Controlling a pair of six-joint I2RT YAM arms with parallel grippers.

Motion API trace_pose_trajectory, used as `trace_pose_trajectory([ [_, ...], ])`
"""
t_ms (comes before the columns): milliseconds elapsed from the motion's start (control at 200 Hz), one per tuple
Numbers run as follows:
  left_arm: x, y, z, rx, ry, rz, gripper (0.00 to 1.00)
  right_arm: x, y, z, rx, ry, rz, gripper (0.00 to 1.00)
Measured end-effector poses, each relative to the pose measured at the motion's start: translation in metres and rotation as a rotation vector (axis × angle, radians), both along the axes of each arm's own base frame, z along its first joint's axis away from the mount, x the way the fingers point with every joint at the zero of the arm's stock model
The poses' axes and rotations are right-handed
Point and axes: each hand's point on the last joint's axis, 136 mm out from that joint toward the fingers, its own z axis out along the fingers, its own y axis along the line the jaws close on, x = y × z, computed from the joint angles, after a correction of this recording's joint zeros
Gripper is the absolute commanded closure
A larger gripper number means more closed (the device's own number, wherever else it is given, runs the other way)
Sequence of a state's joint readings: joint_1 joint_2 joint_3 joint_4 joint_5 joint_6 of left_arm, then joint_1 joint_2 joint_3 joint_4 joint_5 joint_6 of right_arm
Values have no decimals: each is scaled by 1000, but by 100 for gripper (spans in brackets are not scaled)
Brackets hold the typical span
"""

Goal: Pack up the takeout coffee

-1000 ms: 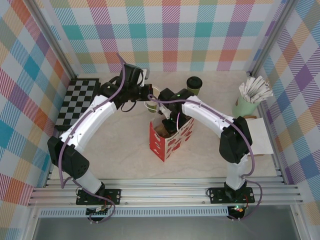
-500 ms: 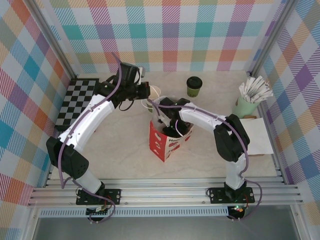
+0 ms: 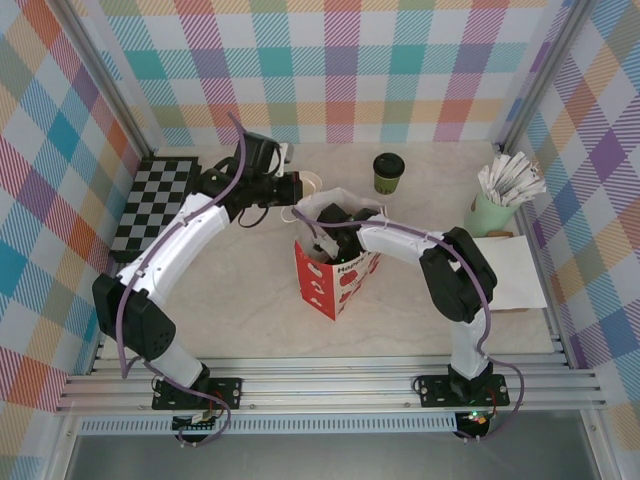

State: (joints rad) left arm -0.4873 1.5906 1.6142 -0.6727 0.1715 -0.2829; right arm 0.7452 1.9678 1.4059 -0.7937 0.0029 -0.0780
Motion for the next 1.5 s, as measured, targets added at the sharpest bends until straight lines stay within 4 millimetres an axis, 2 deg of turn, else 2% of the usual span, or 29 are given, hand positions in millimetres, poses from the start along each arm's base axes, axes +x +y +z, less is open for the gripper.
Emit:
trace_pose_trajectory([
  [230, -2, 3, 38, -17, -122, -19, 100, -2, -1, -2, -11, 3, 55, 100],
  [380, -5, -3, 50, -70, -147, -41, 100, 0, 0, 4, -3, -21, 75, 100],
  [555, -22, -9, 72, -152, -167, -98, 100, 3, 2, 8, 18, -82, 80, 100],
  [785, -43, -10, 70, -166, -146, -166, 100, 6, 8, -5, 21, -101, 87, 100],
  [955, -39, -2, 67, -198, -113, -149, 100, 13, 15, -16, 16, -96, 106, 100],
  [1130, -30, 7, 69, -221, -93, -100, 100, 19, 27, -17, 33, -83, 126, 100],
  [1350, -20, 20, 67, -254, -64, -52, 100, 18, 34, -18, 43, -55, 151, 93],
  [1500, -9, 17, 64, -270, -45, -62, 100, 16, 36, -17, 43, -57, 181, 76],
])
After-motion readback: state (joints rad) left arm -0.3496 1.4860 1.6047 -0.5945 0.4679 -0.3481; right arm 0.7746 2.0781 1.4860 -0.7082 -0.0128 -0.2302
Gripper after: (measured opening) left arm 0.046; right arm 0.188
